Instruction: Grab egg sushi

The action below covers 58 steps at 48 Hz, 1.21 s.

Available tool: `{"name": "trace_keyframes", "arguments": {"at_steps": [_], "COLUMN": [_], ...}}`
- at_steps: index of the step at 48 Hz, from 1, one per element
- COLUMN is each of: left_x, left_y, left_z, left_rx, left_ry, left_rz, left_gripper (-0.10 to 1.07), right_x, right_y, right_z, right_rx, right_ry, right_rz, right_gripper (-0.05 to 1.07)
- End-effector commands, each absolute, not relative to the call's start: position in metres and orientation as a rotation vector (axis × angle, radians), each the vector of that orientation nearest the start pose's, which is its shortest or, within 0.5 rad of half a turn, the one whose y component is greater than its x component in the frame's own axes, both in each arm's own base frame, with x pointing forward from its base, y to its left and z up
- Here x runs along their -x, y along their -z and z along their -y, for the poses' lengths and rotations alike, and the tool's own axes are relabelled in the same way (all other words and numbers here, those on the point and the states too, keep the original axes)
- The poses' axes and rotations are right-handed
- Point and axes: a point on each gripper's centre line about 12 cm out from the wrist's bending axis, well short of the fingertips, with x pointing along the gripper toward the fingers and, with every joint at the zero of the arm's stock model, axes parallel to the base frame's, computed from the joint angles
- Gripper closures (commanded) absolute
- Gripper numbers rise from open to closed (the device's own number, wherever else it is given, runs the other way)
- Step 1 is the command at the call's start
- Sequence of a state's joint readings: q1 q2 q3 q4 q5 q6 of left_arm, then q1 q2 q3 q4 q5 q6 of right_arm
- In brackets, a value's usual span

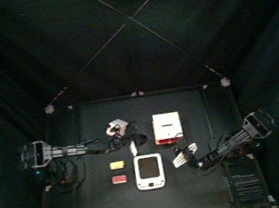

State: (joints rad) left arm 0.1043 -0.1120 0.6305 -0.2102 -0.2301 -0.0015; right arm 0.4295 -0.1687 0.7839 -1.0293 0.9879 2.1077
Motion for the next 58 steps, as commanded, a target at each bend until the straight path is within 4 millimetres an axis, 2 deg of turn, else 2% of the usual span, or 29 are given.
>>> {"name": "trace_keyframes", "arguments": {"at_steps": [1, 19, 36, 47, 58], "left_x": [-0.394, -0.362, -0.307, -0.275, -0.257], "left_y": [-0.261, -0.264, -0.253, -0.251, -0.228], "left_z": [-0.043, -0.01, 0.002, 0.012, 0.031], "left_rx": [0.203, 0.198, 0.188, 0.182, 0.12], "left_ry": [-0.168, -0.085, -0.05, -0.009, 0.08], "left_rz": [-0.243, -0.239, -0.223, -0.199, -0.259], "left_gripper": [1.0, 1.0, 1.0, 1.0, 1.0], "right_x": [-0.287, -0.286, -0.287, -0.293, -0.313], "right_y": [-0.19, -0.187, -0.188, -0.188, -0.2], "right_z": [-0.04, -0.042, -0.039, -0.046, -0.046], "right_rx": [-0.52, -0.518, -0.493, -0.486, -0.352], "right_ry": [0.884, 0.883, 0.869, 0.739, 0.557], "right_rz": [-0.586, -0.597, -0.601, -0.612, -0.527], "right_gripper": [0.81, 0.81, 0.81, 0.81, 0.81]}}
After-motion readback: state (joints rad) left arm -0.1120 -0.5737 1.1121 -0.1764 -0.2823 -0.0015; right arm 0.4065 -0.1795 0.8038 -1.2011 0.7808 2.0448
